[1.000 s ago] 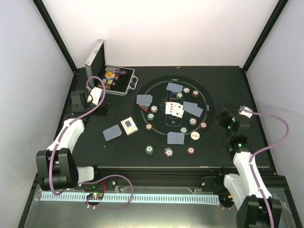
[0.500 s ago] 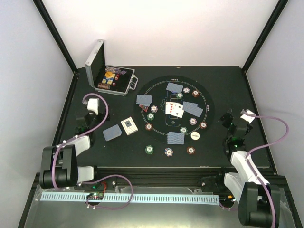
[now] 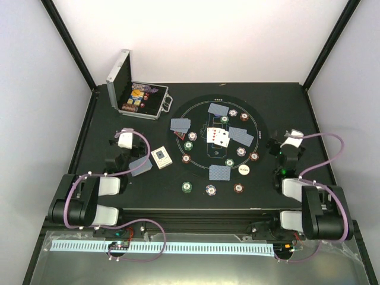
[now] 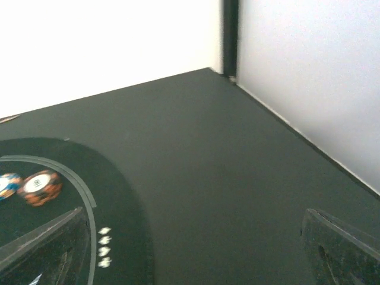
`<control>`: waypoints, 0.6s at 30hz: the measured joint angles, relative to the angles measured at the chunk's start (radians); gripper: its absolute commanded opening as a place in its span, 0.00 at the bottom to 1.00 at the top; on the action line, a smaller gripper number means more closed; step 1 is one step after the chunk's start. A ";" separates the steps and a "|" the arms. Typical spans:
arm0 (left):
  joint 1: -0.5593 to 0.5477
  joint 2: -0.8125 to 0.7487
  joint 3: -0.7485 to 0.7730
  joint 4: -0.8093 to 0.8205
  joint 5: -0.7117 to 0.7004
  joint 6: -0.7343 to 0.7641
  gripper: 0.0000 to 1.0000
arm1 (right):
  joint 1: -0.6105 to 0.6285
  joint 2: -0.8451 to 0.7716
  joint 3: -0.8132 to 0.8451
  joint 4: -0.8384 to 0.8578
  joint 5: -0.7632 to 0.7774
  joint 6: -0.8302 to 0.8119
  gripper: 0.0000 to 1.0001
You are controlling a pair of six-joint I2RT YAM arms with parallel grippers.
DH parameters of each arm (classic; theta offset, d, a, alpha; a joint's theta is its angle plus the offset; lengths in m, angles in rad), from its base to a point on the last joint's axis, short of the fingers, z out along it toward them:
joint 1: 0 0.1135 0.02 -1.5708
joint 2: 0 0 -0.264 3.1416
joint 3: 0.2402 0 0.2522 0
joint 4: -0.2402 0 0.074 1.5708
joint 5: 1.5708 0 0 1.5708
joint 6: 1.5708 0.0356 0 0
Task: Distribute texas hold em gaming equipment
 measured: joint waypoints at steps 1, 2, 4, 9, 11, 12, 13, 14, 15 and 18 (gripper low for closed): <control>-0.002 -0.001 -0.003 0.019 -0.028 0.000 0.99 | 0.023 0.031 0.000 0.047 -0.008 -0.030 1.00; -0.002 -0.001 -0.007 0.034 -0.048 0.000 0.99 | 0.041 0.056 0.000 0.086 -0.017 -0.056 1.00; -0.007 -0.002 -0.016 0.053 -0.082 0.000 0.99 | 0.081 0.130 -0.016 0.221 -0.049 -0.121 1.00; -0.011 0.010 0.030 0.008 -0.135 -0.002 0.99 | 0.094 0.173 0.001 0.243 -0.084 -0.172 1.00; -0.002 0.012 0.063 -0.019 -0.135 -0.006 0.99 | 0.073 0.171 0.026 0.238 -0.095 -0.172 1.00; 0.002 0.012 0.073 -0.024 -0.135 -0.007 0.99 | 0.067 0.171 0.032 0.245 -0.098 -0.172 1.00; 0.006 0.012 0.077 -0.026 -0.135 -0.008 0.99 | 0.065 0.170 0.033 0.246 -0.101 -0.172 1.00; 0.008 0.012 0.077 -0.031 -0.135 -0.008 0.99 | 0.064 0.167 0.033 0.244 -0.106 -0.172 1.00; 0.010 0.012 0.077 -0.036 -0.135 -0.008 0.99 | 0.064 0.166 0.033 0.242 -0.107 -0.172 1.00; 0.010 0.013 0.077 -0.049 -0.135 -0.009 0.99 | 0.064 0.166 0.033 0.242 -0.114 -0.172 1.00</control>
